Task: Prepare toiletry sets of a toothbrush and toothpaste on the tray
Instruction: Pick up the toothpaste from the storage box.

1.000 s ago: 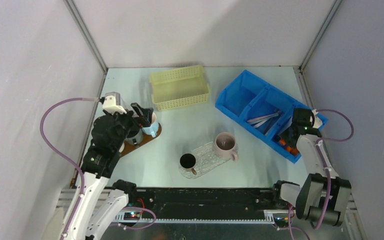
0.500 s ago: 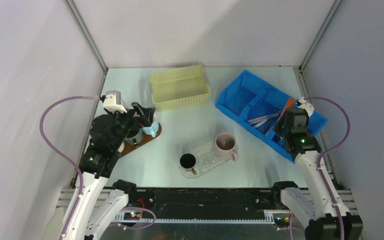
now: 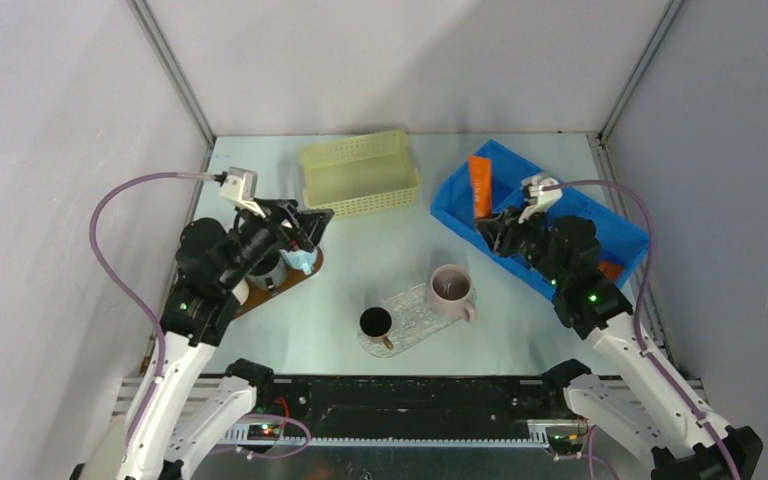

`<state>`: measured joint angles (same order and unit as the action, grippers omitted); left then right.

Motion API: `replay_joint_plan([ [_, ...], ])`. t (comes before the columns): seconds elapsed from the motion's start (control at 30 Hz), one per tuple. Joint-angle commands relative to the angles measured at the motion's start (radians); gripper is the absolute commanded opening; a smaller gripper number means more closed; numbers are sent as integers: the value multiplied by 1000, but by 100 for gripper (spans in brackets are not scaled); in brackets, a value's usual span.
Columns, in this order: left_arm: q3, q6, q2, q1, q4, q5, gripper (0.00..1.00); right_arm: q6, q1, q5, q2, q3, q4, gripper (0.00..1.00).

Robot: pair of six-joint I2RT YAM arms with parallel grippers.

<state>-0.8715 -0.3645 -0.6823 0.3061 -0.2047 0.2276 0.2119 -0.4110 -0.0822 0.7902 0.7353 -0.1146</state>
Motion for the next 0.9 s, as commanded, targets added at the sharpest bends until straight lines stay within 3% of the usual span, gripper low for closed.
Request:
replay_joint_plan([
  [0.0,-66,85,-20,42,104,161,100,-71,-51,-277,29,42,262,0],
  [0.17,-97,142,-56,80,178,322,100,-46,-72,-584,84,42,413,0],
  [0.33,-121,156,-105,137,296,453,99,-29,-89,-777,135,64,486,0],
  [0.63,-201,186,-192,249,346,571,98,-67,-138,-907,185,113,420,0],
  [0.87,-235,195,-247,311,359,590,87,-122,-168,-919,186,131,350,0],
])
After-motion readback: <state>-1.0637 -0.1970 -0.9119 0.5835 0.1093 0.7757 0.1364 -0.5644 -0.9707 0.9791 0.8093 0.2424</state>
